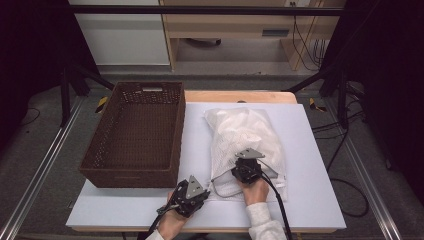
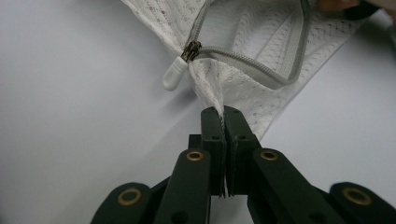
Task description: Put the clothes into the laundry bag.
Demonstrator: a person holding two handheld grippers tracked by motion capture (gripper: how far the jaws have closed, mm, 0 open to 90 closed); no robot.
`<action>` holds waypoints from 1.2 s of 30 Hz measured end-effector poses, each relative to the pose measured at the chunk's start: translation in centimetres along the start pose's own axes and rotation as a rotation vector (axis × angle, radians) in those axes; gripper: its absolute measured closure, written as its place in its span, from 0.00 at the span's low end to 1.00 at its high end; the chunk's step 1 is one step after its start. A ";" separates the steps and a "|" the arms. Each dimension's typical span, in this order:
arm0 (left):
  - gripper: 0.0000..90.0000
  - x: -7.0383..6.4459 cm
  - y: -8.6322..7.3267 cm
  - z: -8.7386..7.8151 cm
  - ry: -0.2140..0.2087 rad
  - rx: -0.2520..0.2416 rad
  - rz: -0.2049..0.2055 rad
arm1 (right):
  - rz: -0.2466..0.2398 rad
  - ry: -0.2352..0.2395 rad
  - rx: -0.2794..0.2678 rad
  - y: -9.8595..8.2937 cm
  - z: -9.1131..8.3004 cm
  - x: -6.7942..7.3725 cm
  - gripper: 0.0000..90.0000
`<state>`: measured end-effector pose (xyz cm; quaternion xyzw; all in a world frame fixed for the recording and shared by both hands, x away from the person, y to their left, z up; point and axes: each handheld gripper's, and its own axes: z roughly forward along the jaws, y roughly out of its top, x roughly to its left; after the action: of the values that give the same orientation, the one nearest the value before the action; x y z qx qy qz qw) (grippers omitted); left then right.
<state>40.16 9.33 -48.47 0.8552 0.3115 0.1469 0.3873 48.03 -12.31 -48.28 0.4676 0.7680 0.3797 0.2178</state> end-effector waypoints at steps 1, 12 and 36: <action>0.97 0.0 0.0 0.0 0.000 0.000 0.000 | 0.000 0.000 0.000 0.0 0.0 0.0 0.77; 0.96 0.1 0.0 0.0 -0.002 -0.003 -0.015 | 0.052 -0.030 -0.148 -3.8 -10.7 -3.8 0.45; 0.95 0.0 0.0 -0.1 0.006 0.001 -0.070 | 0.128 -0.053 0.041 -9.4 -12.6 -9.2 0.98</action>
<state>40.07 9.44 -48.40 0.8435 0.3424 0.1360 0.3908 38.43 -27.78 -48.06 0.5299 0.7381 0.3647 0.2036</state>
